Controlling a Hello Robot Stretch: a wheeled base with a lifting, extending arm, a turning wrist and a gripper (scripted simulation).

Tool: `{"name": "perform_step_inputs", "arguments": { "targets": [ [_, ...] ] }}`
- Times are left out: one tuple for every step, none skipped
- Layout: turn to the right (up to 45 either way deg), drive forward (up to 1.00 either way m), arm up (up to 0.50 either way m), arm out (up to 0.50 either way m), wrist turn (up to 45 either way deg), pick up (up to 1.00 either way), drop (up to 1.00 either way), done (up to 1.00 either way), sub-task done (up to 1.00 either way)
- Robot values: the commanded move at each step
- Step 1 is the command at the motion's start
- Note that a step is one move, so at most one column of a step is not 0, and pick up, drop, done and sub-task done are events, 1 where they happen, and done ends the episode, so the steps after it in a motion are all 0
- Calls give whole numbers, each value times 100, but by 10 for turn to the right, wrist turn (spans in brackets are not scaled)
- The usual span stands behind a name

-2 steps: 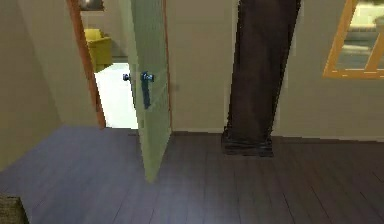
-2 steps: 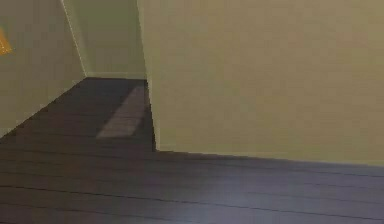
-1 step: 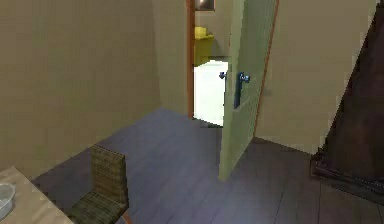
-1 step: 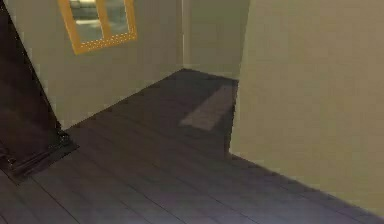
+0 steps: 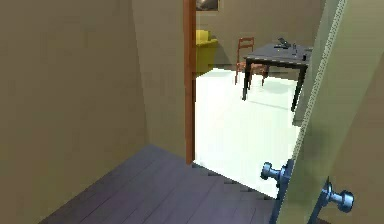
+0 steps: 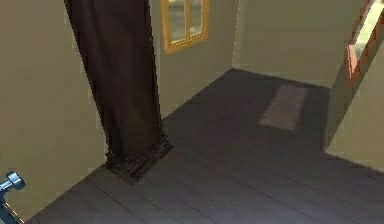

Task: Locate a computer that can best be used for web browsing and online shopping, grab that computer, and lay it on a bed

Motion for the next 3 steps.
{"name": "perform_step_inputs", "arguments": {
  "targets": [
    [-30,0,0,0,0,0,0,0,0],
    [0,50,0,0,0,0,0,0,0],
    [270,0,0,0,0,0,0,0,0]
  ]
}}
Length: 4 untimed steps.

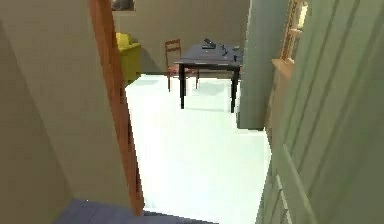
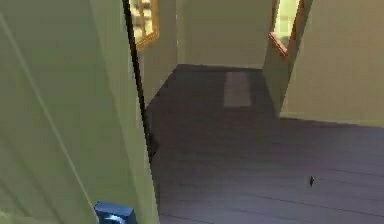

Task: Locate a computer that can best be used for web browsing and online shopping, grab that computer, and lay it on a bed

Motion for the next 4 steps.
{"name": "perform_step_inputs", "arguments": {
  "targets": [
    [0,100,0,0,0,0,0,0,0],
    [60,0,0,0,0,0,0,0,0],
    [0,20,0,0,0,0,0,0,0],
    [-270,0,0,0,0,0,0,0,0]
  ]
}}
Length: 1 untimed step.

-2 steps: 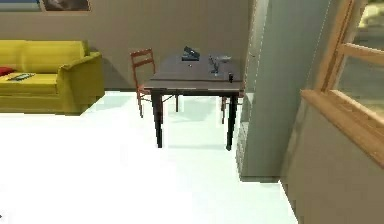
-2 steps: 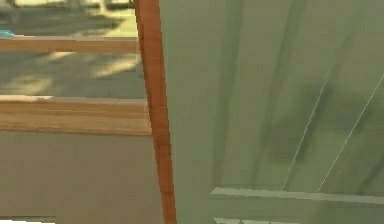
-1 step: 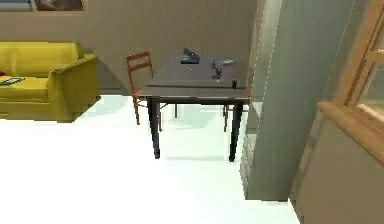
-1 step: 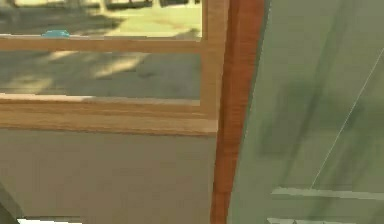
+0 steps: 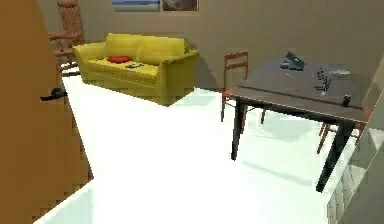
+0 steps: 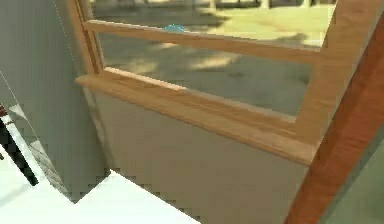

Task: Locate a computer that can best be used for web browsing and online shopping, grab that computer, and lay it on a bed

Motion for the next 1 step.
{"name": "perform_step_inputs", "arguments": {
  "targets": [
    [0,100,0,0,0,0,0,0,0]
  ]
}}
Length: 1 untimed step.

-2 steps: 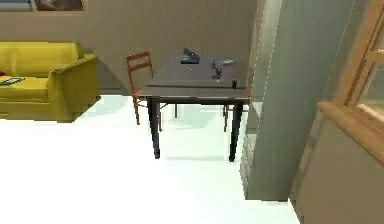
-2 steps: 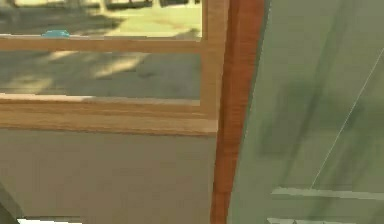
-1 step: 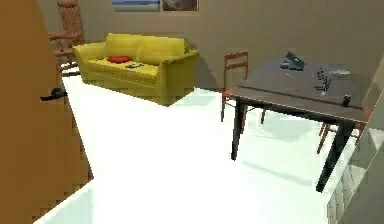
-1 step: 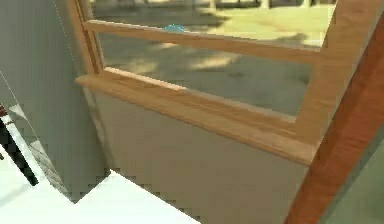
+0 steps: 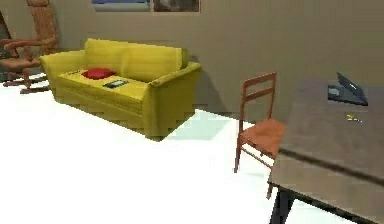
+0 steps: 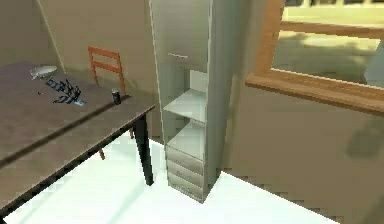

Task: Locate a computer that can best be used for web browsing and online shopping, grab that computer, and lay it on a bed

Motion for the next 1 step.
{"name": "perform_step_inputs", "arguments": {
  "targets": [
    [-30,0,0,0,0,0,0,0,0]
  ]
}}
